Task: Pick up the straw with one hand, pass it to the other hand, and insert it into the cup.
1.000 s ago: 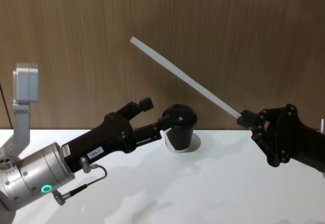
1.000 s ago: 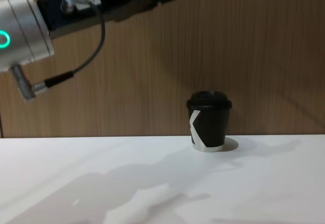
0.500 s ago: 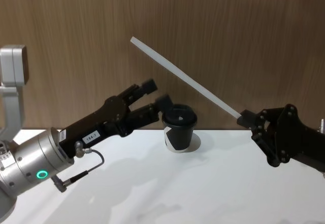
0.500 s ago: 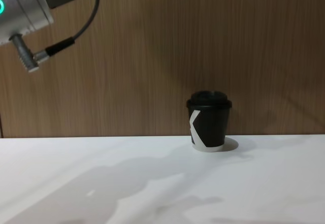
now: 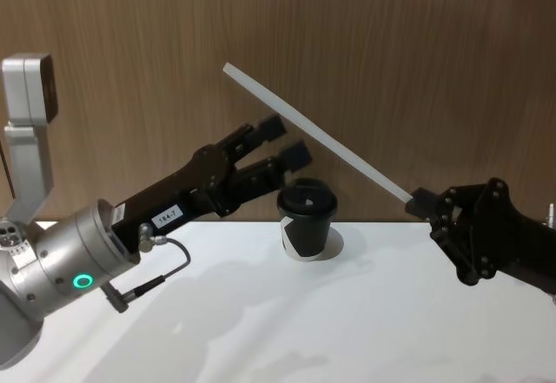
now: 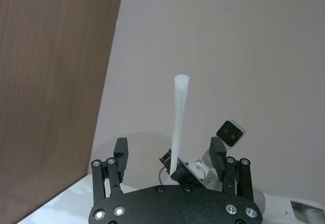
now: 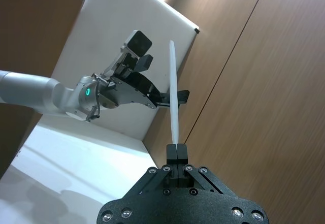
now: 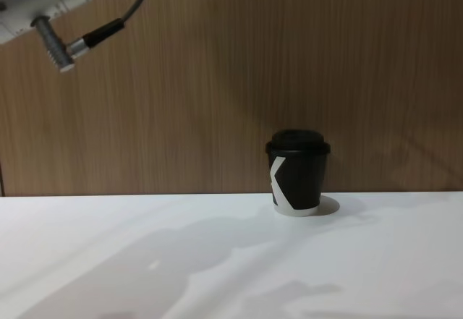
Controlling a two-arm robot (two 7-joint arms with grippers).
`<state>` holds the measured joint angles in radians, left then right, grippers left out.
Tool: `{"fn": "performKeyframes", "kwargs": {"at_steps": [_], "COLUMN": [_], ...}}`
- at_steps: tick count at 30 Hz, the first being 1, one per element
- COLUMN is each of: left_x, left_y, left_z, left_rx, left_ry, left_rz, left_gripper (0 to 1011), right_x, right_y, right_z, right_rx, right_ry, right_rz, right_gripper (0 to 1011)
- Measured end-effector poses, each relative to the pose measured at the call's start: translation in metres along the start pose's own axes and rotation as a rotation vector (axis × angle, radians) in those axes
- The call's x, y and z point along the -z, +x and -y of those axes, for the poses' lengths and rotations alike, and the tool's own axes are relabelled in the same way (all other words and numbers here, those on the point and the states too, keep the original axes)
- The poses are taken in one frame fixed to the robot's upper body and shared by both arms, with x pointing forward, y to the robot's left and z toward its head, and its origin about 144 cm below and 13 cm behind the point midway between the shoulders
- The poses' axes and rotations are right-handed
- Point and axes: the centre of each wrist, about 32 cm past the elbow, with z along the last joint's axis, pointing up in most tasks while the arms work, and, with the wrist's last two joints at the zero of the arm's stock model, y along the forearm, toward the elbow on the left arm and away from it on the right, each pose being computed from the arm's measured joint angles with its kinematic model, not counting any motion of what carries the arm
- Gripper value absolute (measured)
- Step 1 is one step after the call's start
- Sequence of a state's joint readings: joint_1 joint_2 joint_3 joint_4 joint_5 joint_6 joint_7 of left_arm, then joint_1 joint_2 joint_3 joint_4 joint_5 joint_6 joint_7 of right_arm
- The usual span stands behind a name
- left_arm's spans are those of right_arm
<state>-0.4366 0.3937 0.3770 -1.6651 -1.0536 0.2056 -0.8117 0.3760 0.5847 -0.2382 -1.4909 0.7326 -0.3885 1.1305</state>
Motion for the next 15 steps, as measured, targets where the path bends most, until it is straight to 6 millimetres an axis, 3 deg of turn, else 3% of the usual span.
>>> {"fn": "performKeyframes", "kwargs": {"at_steps": [15], "left_x": [0.001], "left_y": [0.003], "left_z": [0.017], "left_rx": [0.014], "left_ry": [-0.003], "left_rz": [-0.006], "left_gripper": [1003], "right_x": [0.0], "right_y": [0.0], "right_z": [0.0], "right_rx": [0.0], "right_ry": [0.0], "right_rz": [0.0], "right_gripper": [2]}}
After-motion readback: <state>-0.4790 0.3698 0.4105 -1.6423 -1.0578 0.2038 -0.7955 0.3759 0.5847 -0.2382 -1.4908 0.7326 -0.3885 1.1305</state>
